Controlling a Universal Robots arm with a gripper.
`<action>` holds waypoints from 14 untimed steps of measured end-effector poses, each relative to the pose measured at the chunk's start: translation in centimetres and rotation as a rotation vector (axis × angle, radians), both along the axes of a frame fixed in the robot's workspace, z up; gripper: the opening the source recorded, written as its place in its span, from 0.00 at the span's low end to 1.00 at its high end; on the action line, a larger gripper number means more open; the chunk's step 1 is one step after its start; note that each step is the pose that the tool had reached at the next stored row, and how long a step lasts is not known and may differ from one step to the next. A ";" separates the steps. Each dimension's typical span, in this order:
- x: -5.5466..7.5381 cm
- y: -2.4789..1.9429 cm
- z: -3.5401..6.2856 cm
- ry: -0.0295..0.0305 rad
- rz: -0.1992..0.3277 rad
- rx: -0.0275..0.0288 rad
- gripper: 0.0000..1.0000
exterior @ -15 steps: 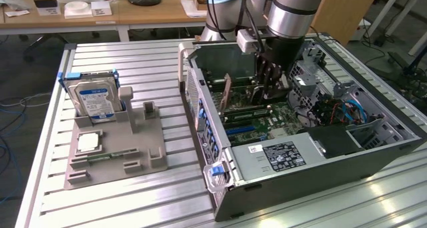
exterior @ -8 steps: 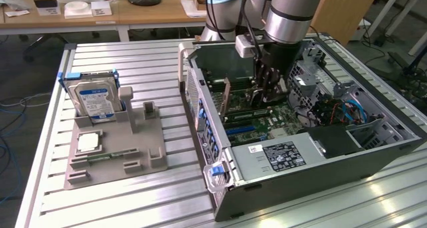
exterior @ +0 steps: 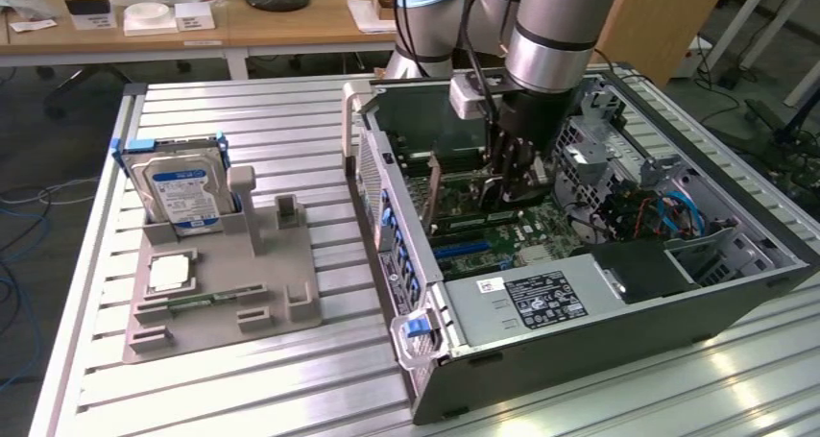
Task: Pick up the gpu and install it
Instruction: 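Insert the gpu into the slot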
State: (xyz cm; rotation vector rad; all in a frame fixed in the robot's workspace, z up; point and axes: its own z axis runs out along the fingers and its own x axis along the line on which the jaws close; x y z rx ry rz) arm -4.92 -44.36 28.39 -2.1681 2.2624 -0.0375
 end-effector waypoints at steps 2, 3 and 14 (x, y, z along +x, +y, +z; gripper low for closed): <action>-0.1 0.00 -0.25 -0.0004 -0.009 0.0000 0.28; -0.2 0.00 -0.35 -0.0005 -0.012 0.0000 0.28; -0.8 -0.39 -1.26 -0.0006 -0.015 0.0004 0.28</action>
